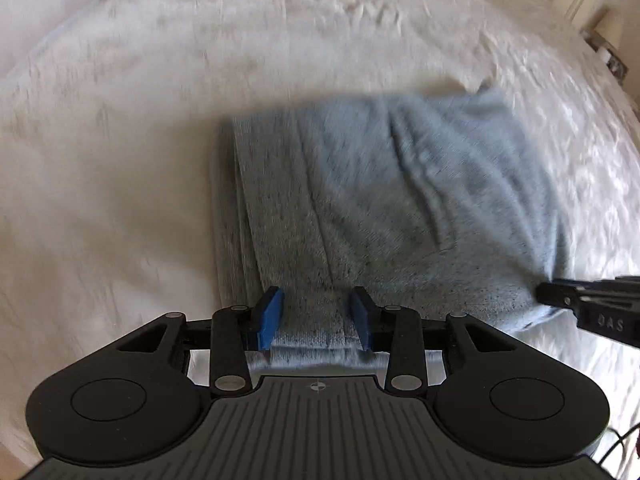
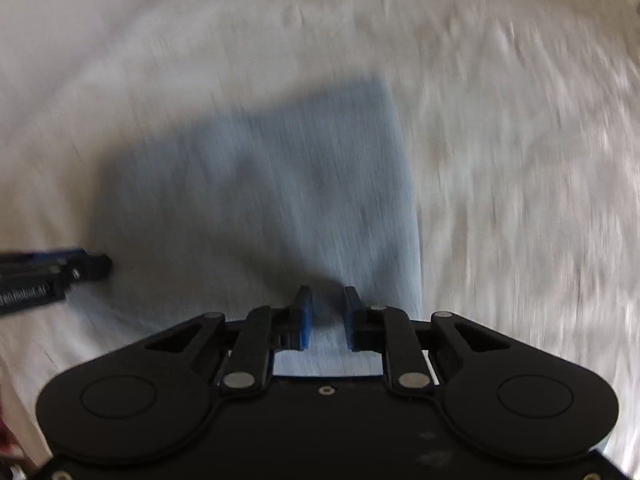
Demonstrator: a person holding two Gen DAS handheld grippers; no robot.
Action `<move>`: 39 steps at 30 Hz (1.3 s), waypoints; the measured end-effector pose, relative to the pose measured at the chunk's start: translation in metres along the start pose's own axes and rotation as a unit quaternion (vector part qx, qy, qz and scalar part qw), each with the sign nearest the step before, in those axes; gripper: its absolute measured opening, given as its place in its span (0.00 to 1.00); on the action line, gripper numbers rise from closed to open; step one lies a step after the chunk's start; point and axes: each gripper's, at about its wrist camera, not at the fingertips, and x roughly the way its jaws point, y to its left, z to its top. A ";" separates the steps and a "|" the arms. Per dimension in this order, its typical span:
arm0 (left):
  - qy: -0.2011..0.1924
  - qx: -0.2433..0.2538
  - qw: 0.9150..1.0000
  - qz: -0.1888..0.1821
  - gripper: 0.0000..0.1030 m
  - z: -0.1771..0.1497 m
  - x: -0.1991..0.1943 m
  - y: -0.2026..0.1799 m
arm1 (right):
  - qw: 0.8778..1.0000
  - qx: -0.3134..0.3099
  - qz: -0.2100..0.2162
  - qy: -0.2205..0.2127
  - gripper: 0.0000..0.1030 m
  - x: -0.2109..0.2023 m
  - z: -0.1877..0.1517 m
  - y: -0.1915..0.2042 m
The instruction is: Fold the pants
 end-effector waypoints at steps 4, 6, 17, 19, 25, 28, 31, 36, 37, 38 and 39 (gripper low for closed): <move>-0.012 0.024 1.000 0.007 0.38 -0.003 -0.007 -0.006 | 1.000 0.025 0.013 -0.008 0.15 -0.015 -0.014 -0.009; -0.021 0.005 1.000 0.001 0.38 0.001 -0.016 -0.003 | 0.999 0.031 0.013 -0.019 0.15 -0.028 -0.020 -0.015; -0.132 -0.062 0.989 0.017 0.45 0.003 -0.098 -0.027 | 0.991 -0.009 0.018 -0.134 0.44 -0.126 -0.027 -0.026; -0.128 -0.072 0.988 0.042 0.49 0.004 -0.107 -0.037 | 0.989 -0.016 0.025 -0.145 0.45 -0.140 -0.026 -0.027; -0.111 -0.078 0.986 0.100 0.52 0.000 -0.131 -0.065 | 0.987 -0.034 0.037 -0.151 0.50 -0.171 -0.016 -0.018; -0.101 -0.082 0.986 0.108 0.53 -0.006 -0.144 -0.077 | 0.986 -0.041 0.044 -0.156 0.56 -0.186 -0.017 -0.016; -0.071 -0.080 0.989 0.100 0.53 -0.007 -0.150 -0.088 | 0.984 -0.051 0.044 -0.162 0.57 -0.202 -0.022 -0.014; -0.067 -0.081 0.988 0.113 0.53 -0.020 -0.163 -0.109 | 0.985 -0.044 0.054 -0.158 0.59 -0.221 -0.033 -0.016; -0.068 -0.080 0.988 0.116 0.53 -0.023 -0.165 -0.112 | 0.985 -0.043 0.058 -0.156 0.59 -0.222 -0.035 -0.017; -0.069 -0.081 0.987 0.120 0.53 -0.026 -0.168 -0.116 | 0.985 -0.042 0.060 -0.154 0.61 -0.226 -0.038 -0.018; -0.069 -0.079 0.987 0.123 0.53 -0.028 -0.171 -0.120 | 0.985 -0.040 0.062 -0.154 0.61 -0.229 -0.041 -0.018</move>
